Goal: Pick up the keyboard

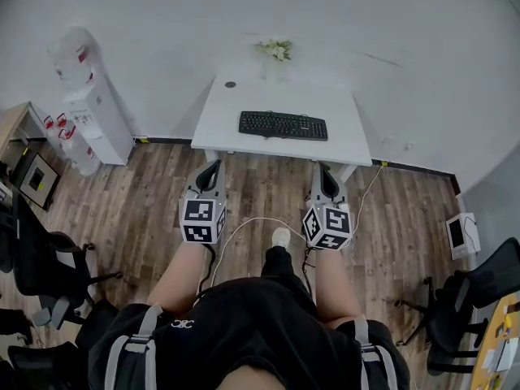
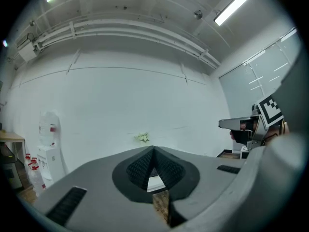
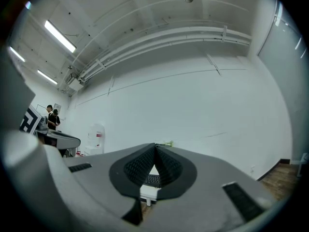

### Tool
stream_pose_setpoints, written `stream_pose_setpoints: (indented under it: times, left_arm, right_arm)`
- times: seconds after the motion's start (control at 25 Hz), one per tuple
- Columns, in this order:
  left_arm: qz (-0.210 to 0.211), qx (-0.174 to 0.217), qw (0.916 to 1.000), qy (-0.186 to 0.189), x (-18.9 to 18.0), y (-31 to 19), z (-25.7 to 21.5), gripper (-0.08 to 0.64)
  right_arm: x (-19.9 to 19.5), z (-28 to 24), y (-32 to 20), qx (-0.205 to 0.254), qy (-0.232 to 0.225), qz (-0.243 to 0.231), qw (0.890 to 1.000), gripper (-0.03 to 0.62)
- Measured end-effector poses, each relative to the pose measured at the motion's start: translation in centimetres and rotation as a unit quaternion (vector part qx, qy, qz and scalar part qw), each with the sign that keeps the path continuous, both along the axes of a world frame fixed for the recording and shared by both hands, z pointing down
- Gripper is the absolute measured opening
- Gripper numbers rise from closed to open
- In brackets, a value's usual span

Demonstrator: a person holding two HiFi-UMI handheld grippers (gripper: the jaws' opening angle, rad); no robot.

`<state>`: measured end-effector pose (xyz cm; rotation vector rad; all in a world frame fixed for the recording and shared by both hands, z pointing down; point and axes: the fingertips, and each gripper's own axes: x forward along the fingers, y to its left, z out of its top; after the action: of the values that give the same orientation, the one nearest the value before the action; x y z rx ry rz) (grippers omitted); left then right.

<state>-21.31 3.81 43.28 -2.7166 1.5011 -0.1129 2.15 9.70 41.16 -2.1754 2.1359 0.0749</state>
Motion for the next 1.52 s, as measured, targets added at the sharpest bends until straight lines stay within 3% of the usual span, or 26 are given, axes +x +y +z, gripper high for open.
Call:
stream_pose_setpoints:
  times: [0.24, 0.68, 1.36, 1.52]
  left_arm:
    - [0.009, 0.013, 0.9999, 0.003, 3.2, -4.6, 0.1, 0.011]
    - [-0.002, 0.019, 0.9997, -0.013, 8.8, -14.9, 1.4, 0.011]
    - [-0.044, -0.029, 0.9978, -0.039, 17.5, -35.6, 2.3, 0.011]
    - [-0.037, -0.060, 0.9975, -0.009, 19.8, -39.5, 2.5, 0.011]
  right_arm:
    - [2.9, 0.3, -4.5, 0.004, 0.013, -0.004, 1.000, 0.005]
    - [9.1, 2.6, -16.0, -0.008, -0.008, -0.015, 1.000, 0.005]
    - [19.1, 4.4, -38.3, -0.056, -0.028, -0.055, 0.997, 0.004]
    - [21.5, 5.0, -42.2, -0.065, -0.031, -0.060, 0.996, 0.005]
